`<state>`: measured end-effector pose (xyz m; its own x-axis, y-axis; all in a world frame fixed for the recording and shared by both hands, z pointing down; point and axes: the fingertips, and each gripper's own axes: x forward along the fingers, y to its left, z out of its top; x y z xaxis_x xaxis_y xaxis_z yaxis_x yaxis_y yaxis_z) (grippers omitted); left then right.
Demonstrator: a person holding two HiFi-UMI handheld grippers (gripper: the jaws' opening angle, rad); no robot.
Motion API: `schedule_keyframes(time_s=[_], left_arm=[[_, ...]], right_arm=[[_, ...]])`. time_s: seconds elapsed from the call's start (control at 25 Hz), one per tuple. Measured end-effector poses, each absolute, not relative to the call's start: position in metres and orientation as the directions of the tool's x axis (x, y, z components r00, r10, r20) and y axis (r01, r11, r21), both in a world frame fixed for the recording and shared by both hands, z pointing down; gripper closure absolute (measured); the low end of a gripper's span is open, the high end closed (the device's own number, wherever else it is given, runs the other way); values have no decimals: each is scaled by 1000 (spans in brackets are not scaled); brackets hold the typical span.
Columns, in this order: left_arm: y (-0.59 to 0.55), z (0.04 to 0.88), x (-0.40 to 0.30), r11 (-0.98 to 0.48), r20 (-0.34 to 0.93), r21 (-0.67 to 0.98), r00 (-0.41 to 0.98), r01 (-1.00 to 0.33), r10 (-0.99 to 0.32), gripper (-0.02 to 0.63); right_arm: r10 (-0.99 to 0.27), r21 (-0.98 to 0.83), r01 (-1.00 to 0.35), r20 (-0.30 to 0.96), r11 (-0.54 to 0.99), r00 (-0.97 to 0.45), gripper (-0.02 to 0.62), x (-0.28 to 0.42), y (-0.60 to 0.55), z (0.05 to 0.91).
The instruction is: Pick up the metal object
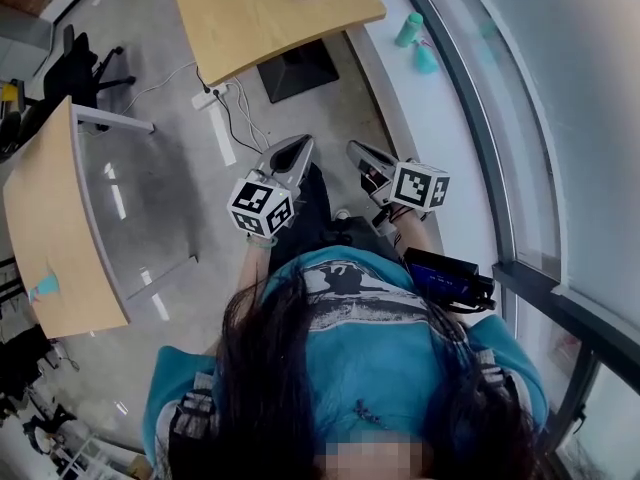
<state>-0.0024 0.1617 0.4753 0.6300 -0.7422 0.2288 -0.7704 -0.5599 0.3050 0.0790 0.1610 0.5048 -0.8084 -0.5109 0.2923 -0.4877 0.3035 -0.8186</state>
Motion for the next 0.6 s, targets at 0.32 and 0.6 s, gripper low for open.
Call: schedule_keyframes(time_s=[0.32,0.6], left_arm=[[40,477,-51,-602,221,297,667,-741,-712,603],[-50,468,-104,-623,214,306,690,-720,-692,603]], right_arm=[[-524,-824,-489,292,287,-800,583,27,41,506],[-550,-827,-492,287,272,-785,583,-23,-45,491]])
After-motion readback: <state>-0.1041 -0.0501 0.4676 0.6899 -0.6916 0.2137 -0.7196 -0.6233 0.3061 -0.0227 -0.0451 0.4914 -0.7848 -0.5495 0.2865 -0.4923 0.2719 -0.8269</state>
